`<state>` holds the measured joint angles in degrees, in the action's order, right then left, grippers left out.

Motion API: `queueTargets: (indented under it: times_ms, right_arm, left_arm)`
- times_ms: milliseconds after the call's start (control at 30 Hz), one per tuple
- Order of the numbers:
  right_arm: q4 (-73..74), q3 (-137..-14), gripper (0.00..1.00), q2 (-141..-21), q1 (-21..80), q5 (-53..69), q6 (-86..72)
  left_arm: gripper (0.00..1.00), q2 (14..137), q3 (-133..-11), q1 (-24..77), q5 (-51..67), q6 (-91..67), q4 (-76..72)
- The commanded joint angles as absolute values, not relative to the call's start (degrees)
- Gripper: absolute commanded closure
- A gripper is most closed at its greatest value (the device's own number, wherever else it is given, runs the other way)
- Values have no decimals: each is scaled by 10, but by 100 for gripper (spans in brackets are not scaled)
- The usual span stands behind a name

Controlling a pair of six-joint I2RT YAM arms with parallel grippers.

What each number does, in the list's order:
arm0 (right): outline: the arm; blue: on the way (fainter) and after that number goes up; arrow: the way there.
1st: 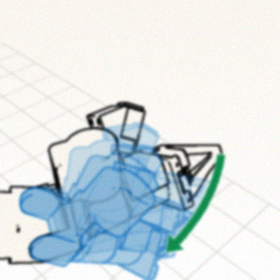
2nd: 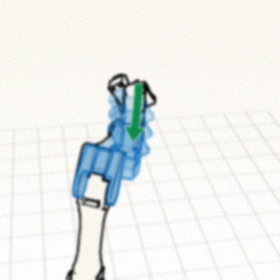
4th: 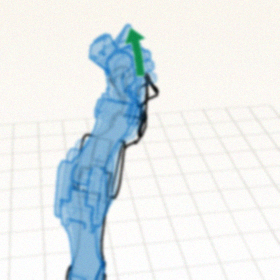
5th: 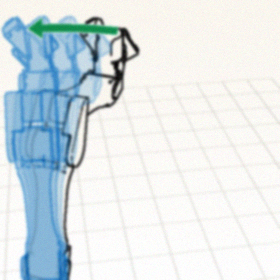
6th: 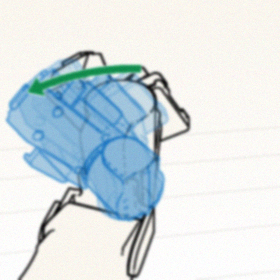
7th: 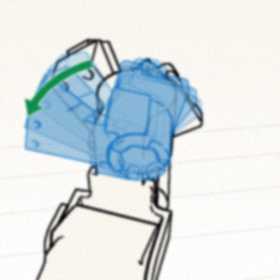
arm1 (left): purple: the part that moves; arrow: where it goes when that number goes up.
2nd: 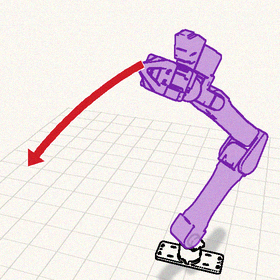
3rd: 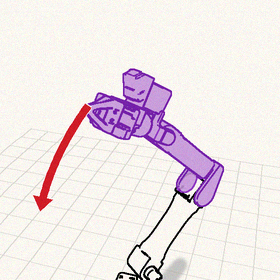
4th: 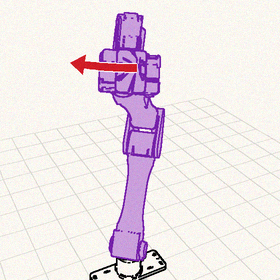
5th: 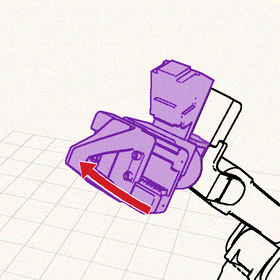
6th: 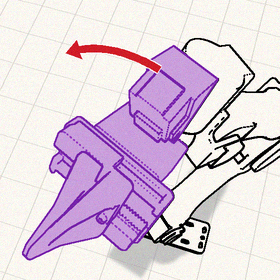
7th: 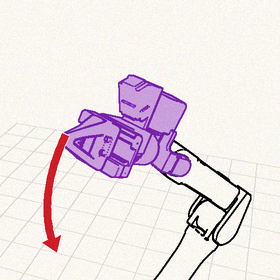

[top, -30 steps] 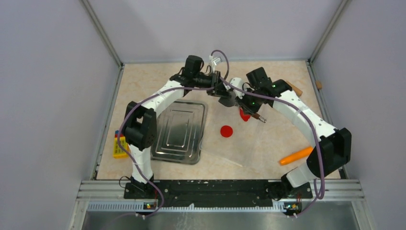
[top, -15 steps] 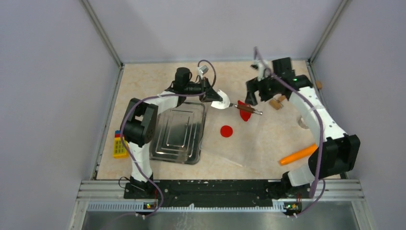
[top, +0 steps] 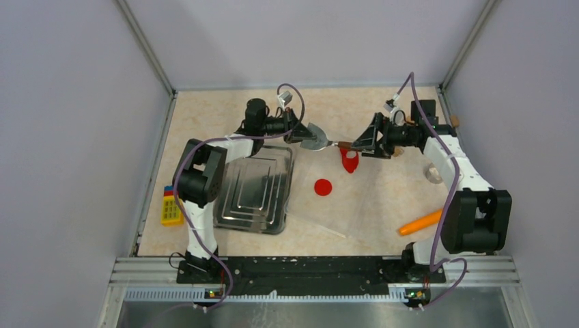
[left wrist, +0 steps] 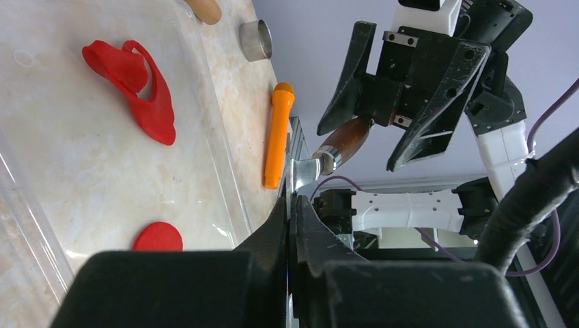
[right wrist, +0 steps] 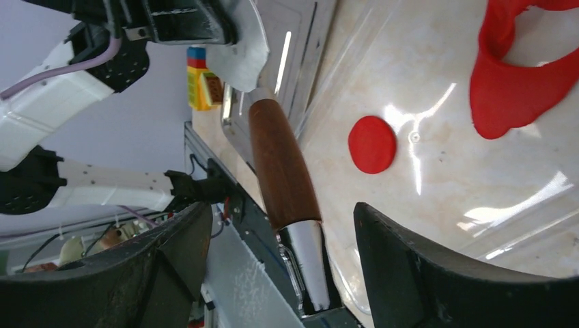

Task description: Roll out the dumpling wrappers from the dough

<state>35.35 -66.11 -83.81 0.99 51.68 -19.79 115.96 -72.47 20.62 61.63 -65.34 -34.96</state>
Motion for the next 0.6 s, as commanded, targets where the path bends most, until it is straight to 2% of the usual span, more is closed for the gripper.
queueTargets:
  times_ms: [0, 233, 567]
  right_arm:
    - [286, -665, 26, -840, 10, 584, -248]
    - [263, -658, 37, -848, 10, 589, -263]
    - [250, -651, 42, -859, 12, 582, -268]
  left_arm:
    - [100, 1164, -724, 207, 610, -668, -389]
    - [100, 1165, -723, 209, 610, -663, -380]
    - [100, 1165, -723, 215, 609, -664, -378]
